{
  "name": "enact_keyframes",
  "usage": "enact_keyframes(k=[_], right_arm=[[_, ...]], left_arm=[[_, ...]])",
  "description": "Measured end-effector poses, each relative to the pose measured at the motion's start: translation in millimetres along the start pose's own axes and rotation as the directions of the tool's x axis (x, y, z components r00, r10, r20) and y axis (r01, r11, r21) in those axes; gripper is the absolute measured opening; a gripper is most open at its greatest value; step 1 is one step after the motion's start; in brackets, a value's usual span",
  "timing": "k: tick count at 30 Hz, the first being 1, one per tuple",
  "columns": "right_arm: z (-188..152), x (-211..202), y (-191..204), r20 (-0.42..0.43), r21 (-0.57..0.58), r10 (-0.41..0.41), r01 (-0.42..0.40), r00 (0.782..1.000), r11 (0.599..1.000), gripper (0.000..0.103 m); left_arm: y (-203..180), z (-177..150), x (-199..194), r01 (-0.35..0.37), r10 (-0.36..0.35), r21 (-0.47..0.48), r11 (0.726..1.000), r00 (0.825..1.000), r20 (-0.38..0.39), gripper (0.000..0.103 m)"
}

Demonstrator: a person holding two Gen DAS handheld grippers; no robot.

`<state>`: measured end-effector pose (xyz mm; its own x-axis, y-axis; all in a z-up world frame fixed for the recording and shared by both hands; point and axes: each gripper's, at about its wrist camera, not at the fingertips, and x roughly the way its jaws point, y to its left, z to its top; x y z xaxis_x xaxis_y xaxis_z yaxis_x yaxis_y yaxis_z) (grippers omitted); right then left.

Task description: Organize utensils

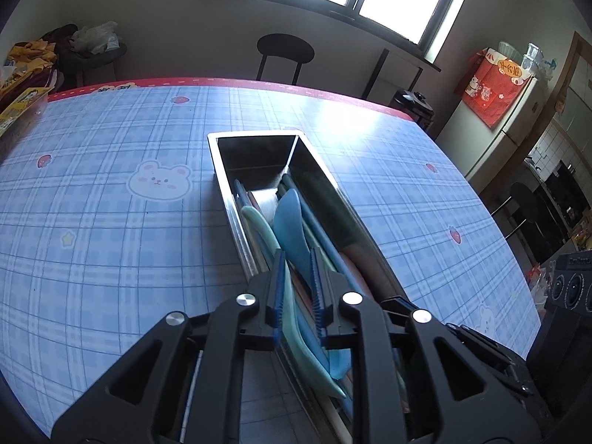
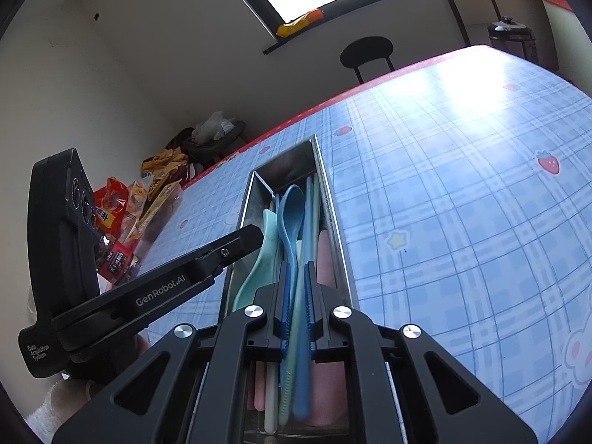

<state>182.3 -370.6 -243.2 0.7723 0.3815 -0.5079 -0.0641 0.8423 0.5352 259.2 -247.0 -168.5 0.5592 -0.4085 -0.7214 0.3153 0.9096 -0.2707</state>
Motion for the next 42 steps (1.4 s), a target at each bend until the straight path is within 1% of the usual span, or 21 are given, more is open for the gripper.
enact_keyframes(k=[1,3,6,7,9,10,12,14,15,17,19,20,21,22,24,27,29,31,34,38,42], right_arm=[[0.6,-2.2,2.7,0.017,-0.016,-0.005,0.006,1.000,1.000,0.013],[1.6,-7.8,6.3,0.057,-0.041,-0.025,0.028,0.998,0.999,0.039],[3.2,-13.2,10.9,0.105,-0.076,-0.059,0.067,0.993,0.995,0.053],[4.1,-14.7,12.1,0.120,-0.091,-0.076,0.088,0.990,0.992,0.056],[5.1,-16.8,12.5,0.141,-0.103,-0.101,0.116,0.985,0.988,0.068],[5.9,-18.0,12.2,0.155,-0.107,-0.111,0.128,0.982,0.986,0.070],[7.0,-19.9,11.6,0.170,-0.114,-0.126,0.146,0.977,0.983,0.082],[7.3,-24.5,11.5,0.191,-0.120,-0.144,0.168,0.971,0.978,0.091],[7.9,-27.2,13.1,0.203,-0.130,-0.153,0.182,0.967,0.975,0.096],[8.8,-32.4,20.7,0.205,-0.160,-0.169,0.203,0.964,0.966,0.097],[8.3,-42.0,30.9,0.222,-0.183,-0.168,0.210,0.961,0.960,0.097],[8.7,-46.5,35.7,0.224,-0.183,-0.172,0.215,0.959,0.959,0.097],[9.3,-55.5,44.5,0.222,-0.187,-0.166,0.209,0.961,0.960,0.097],[9.5,-61.6,50.8,0.223,-0.197,-0.157,0.202,0.962,0.959,0.097],[8.1,-79.4,70.0,0.239,-0.237,-0.168,0.225,0.956,0.945,0.097],[5.7,-104.6,96.5,0.265,-0.286,-0.202,0.277,0.943,0.917,0.097],[2.7,-120.6,108.8,0.285,-0.300,-0.204,0.290,0.936,0.909,0.097],[-0.5,-132.2,117.9,0.302,-0.305,-0.219,0.312,0.928,0.900,0.097],[-7.9,-145.9,129.6,0.317,-0.320,-0.237,0.339,0.918,0.885,0.097],[-16.1,-151.2,141.7,0.315,-0.337,-0.251,0.356,0.915,0.872,0.097],[-20.8,-151.0,151.1,0.302,-0.349,-0.247,0.348,0.921,0.870,0.097]], left_arm=[[0.9,1.3,-3.8,0.000,0.000,-0.001,1.000,1.000,0.008,0.021],[3.5,4.4,-14.7,-0.011,0.011,0.010,1.000,0.999,0.035,0.028],[9.1,7.7,-34.9,-0.056,0.053,0.045,0.997,0.996,0.074,0.035],[12.0,8.5,-43.3,-0.075,0.069,0.056,0.996,0.994,0.088,0.036],[17.8,9.1,-57.9,-0.098,0.090,0.070,0.993,0.990,0.113,0.040],[21.6,8.7,-67.9,-0.119,0.108,0.077,0.990,0.985,0.132,0.041],[29.0,8.0,-83.8,-0.146,0.131,0.084,0.986,0.979,0.159,0.044],[37.8,5.8,-102.9,-0.174,0.155,0.086,0.981,0.970,0.189,0.045],[41.9,4.9,-110.4,-0.180,0.160,0.084,0.980,0.967,0.200,0.050],[50.2,0.6,-132.1,-0.185,0.162,0.079,0.979,0.958,0.236,0.059],[54.2,-3.5,-152.6,-0.192,0.164,0.088,0.977,0.951,0.263,0.076],[56.5,-8.3,-168.2,-0.202,0.167,0.096,0.975,0.942,0.291,0.094],[57.2,-12.2,-180.3,-0.209,0.166,0.105,0.972,0.934,0.317,0.098],[57.1,-16.8,-193.1,-0.225,0.173,0.119,0.967,0.924,0.341,0.097],[57.4,-22.2,-210.2,-0.255,0.193,0.137,0.957,0.915,0.355,0.097],[60.8,-34.4,-237.4,-0.254,0.185,0.147,0.956,0.911,0.370,0.097],[62.3,-43.0,-253.1,-0.267,0.194,0.144,0.953,0.901,0.387,0.097],[63.9,-50.6,-266.1,-0.273,0.197,0.143,0.951,0.896,0.398,0.097],[65.1,-59.2,-280.7,-0.264,0.188,0.140,0.954,0.894,0.406,0.097],[68.9,-66.9,-297.4,-0.268,0.190,0.126,0.955,0.882,0.432,0.097],[73.1,-70.1,-306.4,-0.254,0.181,0.113,0.960,0.880,0.439,0.097]])
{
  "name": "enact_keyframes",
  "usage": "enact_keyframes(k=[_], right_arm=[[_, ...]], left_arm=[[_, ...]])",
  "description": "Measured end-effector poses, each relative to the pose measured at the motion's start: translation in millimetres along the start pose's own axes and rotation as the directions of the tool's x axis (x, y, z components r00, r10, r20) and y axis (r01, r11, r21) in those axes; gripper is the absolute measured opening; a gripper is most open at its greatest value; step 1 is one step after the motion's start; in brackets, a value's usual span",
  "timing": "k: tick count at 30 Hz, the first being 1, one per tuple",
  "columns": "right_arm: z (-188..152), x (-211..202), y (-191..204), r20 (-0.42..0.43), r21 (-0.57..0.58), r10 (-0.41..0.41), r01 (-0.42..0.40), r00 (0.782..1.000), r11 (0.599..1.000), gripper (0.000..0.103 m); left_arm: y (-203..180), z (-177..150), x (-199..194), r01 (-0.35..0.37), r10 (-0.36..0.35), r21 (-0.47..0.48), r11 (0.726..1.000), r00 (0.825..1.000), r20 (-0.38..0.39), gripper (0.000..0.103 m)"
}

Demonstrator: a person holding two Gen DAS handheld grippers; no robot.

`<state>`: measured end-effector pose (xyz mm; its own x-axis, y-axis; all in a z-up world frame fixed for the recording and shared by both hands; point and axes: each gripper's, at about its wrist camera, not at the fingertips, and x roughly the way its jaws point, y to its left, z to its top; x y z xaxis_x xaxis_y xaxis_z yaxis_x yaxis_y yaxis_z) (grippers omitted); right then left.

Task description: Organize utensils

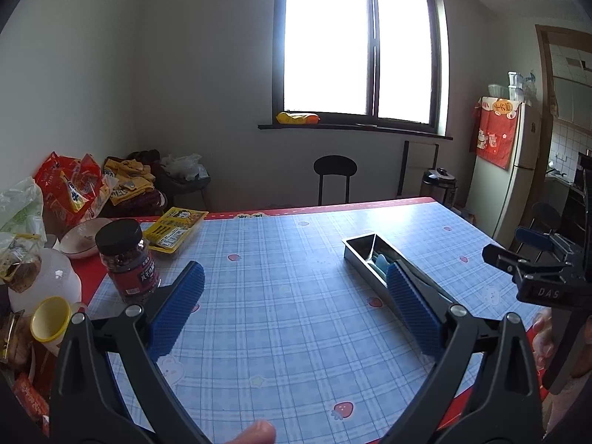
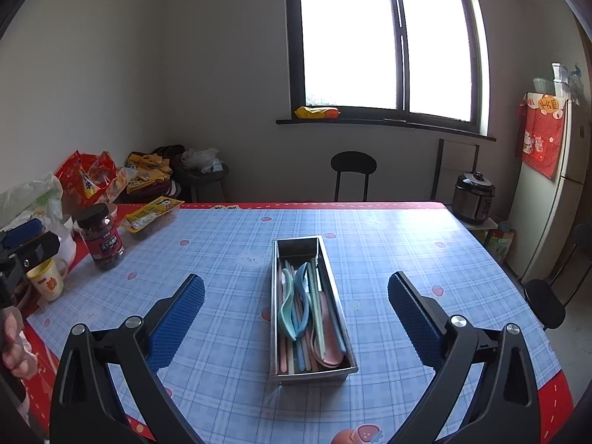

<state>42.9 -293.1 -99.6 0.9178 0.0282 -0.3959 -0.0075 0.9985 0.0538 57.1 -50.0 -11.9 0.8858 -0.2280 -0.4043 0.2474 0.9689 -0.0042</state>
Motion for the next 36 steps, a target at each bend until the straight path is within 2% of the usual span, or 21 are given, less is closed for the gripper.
enact_keyframes(k=[14,36], right_arm=[[5.0,-7.4,24.9,0.006,-0.069,-0.017,0.017,1.000,0.997,0.097],[6.9,-7.3,26.0,0.003,-0.070,-0.025,0.025,1.000,0.997,0.097]], left_arm=[[7.6,-2.0,-4.7,-0.023,0.023,0.023,0.999,1.000,0.005,0.097],[8.5,-0.2,0.9,-0.045,0.046,0.057,0.997,0.999,-0.010,0.097]])
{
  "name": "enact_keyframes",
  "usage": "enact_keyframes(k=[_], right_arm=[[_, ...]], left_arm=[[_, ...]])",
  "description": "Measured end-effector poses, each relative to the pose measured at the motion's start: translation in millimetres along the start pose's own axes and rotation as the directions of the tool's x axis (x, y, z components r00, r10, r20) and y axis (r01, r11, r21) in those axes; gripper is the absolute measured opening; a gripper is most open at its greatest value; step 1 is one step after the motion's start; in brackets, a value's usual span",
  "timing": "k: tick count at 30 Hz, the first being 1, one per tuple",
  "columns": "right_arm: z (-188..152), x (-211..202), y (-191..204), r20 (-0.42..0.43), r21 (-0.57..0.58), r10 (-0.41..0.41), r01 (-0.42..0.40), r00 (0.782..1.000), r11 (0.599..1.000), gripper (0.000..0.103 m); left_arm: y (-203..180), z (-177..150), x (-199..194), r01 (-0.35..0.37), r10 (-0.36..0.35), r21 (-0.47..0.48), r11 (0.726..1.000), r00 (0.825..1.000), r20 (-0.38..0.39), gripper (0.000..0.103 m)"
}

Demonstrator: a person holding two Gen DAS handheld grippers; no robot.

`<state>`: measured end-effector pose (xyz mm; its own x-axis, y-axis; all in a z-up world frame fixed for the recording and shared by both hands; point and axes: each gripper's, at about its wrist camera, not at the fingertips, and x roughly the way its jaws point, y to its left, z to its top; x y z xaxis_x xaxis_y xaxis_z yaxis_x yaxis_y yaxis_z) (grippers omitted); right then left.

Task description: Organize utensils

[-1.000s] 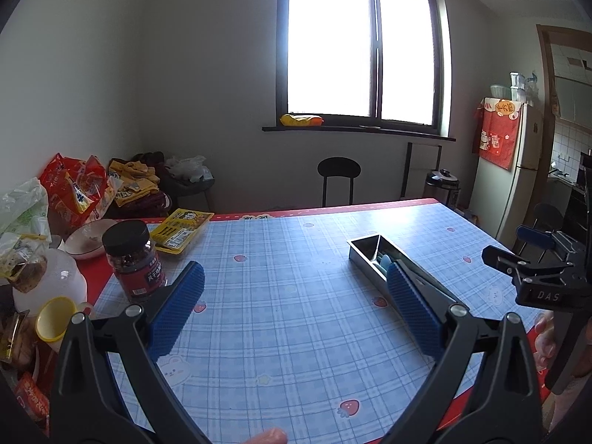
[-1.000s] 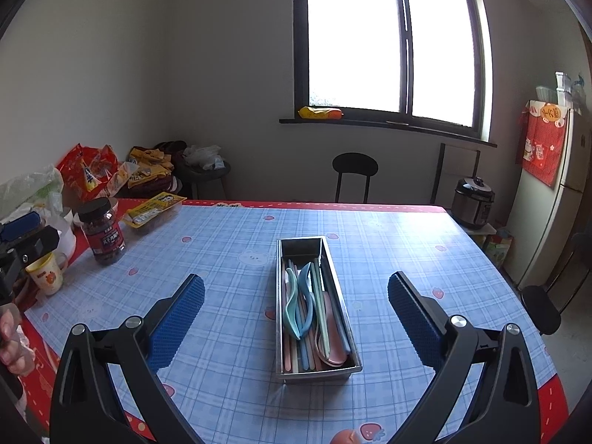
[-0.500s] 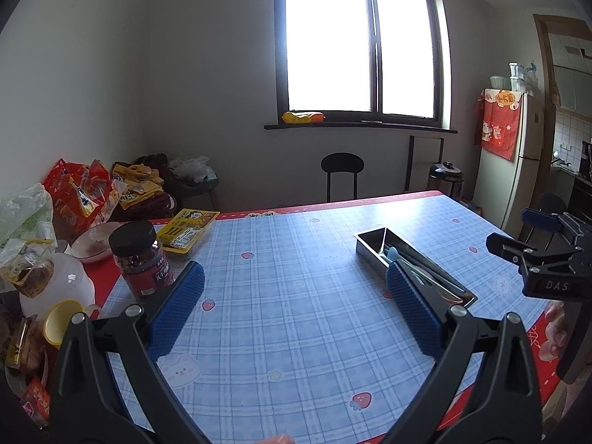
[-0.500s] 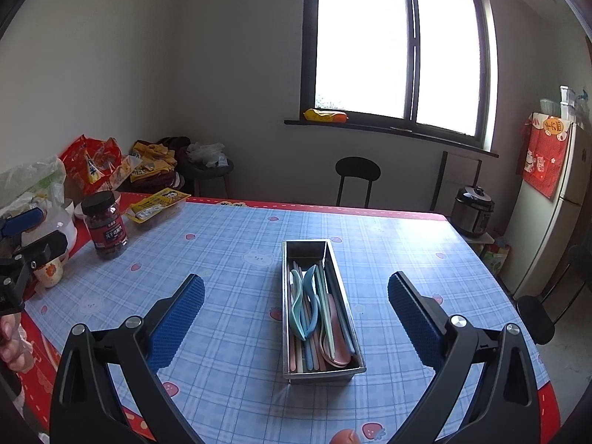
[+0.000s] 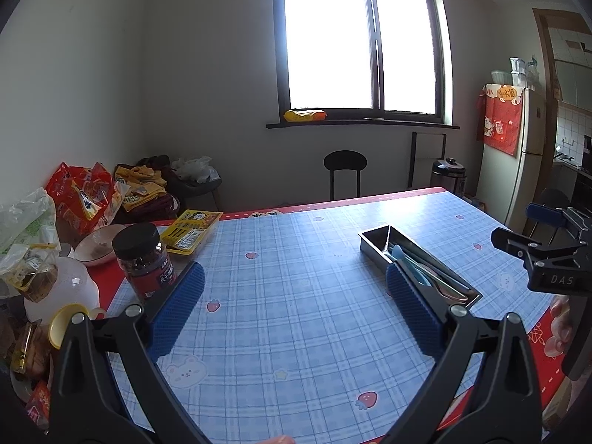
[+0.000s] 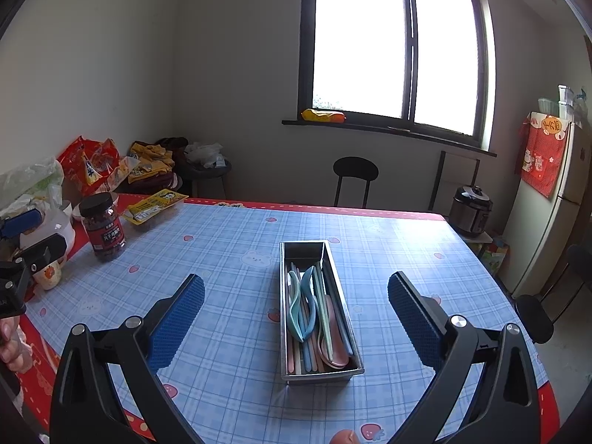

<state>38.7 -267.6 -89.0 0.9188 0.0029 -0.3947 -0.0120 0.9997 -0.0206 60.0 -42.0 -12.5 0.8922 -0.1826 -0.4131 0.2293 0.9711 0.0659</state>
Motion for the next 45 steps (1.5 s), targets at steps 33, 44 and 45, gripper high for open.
enact_keyframes(k=[33,44,45], right_arm=[[-2.3,-0.4,-11.5,-0.004,-0.003,-0.043,0.043,0.999,0.999,0.097],[-4.0,2.3,-11.9,-0.012,-0.003,-0.045,0.045,0.999,0.999,0.097],[-4.5,2.6,-11.8,-0.013,-0.002,-0.043,0.043,0.999,0.999,0.097]], left_arm=[[-8.6,3.8,-0.4,-0.018,0.018,0.051,0.999,1.000,0.000,0.097],[-11.2,2.6,0.5,-0.022,0.022,0.058,0.998,1.000,-0.001,0.097],[-11.5,2.5,0.9,-0.023,0.023,0.059,0.998,1.000,-0.003,0.097]])
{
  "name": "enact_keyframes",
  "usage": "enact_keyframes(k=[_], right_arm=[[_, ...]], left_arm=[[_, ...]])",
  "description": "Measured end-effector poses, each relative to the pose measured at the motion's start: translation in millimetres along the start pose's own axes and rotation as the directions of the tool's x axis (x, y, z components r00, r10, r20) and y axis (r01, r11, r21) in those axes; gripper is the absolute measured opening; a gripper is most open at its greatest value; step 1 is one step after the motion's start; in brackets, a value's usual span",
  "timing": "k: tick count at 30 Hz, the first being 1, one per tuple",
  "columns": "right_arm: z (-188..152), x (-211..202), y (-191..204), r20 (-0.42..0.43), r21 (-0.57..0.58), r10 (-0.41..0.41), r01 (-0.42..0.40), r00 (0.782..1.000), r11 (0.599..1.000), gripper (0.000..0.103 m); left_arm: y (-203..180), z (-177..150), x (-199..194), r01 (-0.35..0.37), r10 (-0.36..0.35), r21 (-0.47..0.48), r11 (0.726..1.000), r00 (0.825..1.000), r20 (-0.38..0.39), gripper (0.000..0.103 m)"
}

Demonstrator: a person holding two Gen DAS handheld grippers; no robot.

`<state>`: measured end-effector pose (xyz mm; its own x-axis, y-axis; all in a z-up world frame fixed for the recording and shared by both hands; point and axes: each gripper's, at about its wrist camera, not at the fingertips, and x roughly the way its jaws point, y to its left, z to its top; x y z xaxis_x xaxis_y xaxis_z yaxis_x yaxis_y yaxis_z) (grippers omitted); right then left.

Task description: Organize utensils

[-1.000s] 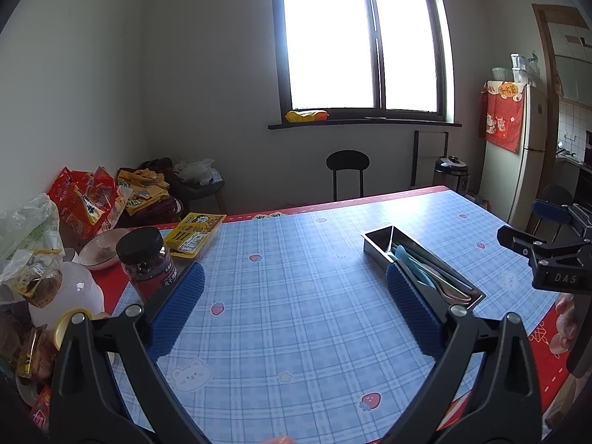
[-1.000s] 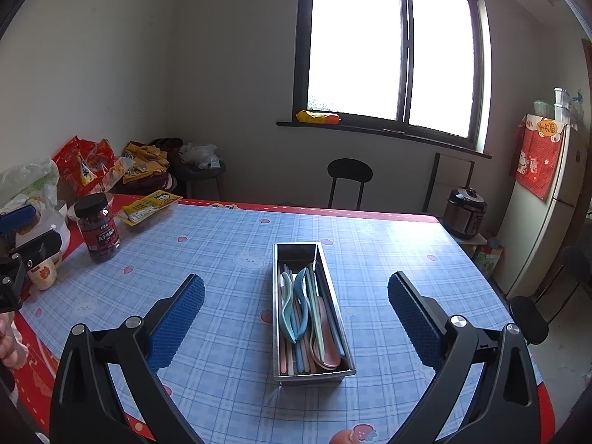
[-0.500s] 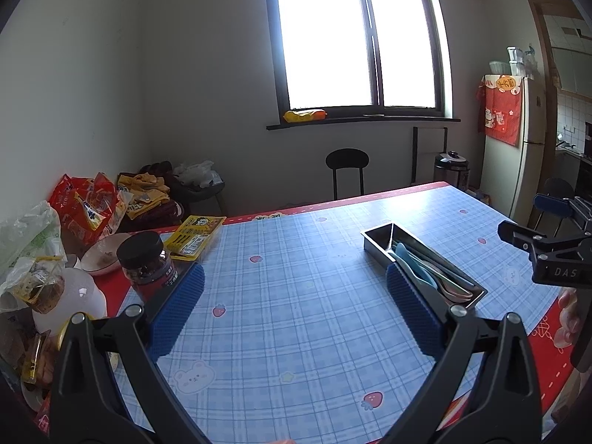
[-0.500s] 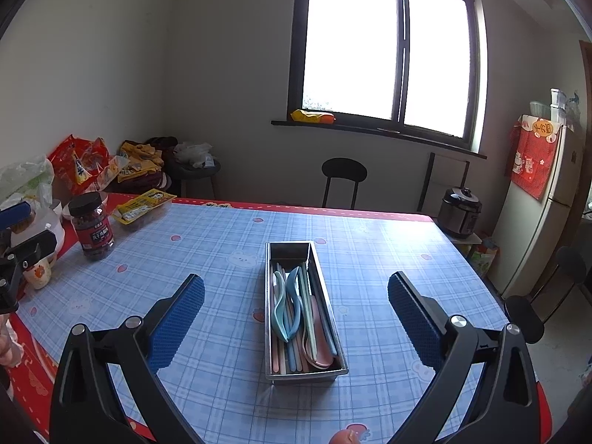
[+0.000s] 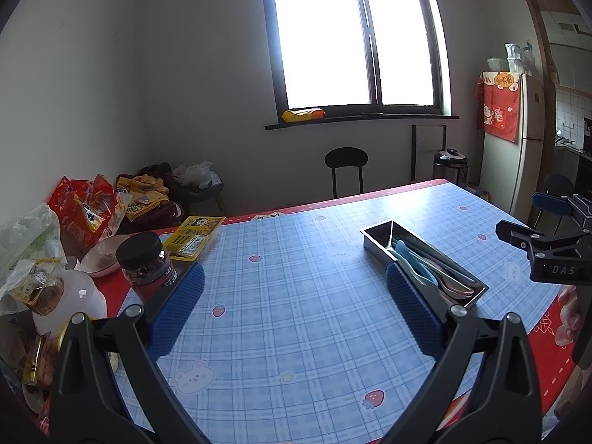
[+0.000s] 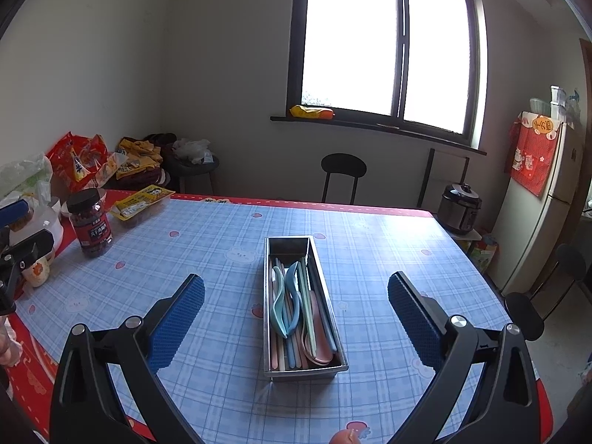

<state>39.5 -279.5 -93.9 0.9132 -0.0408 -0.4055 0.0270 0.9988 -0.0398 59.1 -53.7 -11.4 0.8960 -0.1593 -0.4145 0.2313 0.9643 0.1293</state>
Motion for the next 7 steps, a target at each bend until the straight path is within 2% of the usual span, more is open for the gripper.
enact_keyframes(k=[7], right_arm=[[-1.7,0.9,0.5,-0.003,-0.003,-0.001,0.001,1.000,1.000,0.097]], left_arm=[[-1.2,-1.1,0.8,-0.006,0.006,0.005,1.000,1.000,-0.007,0.097]])
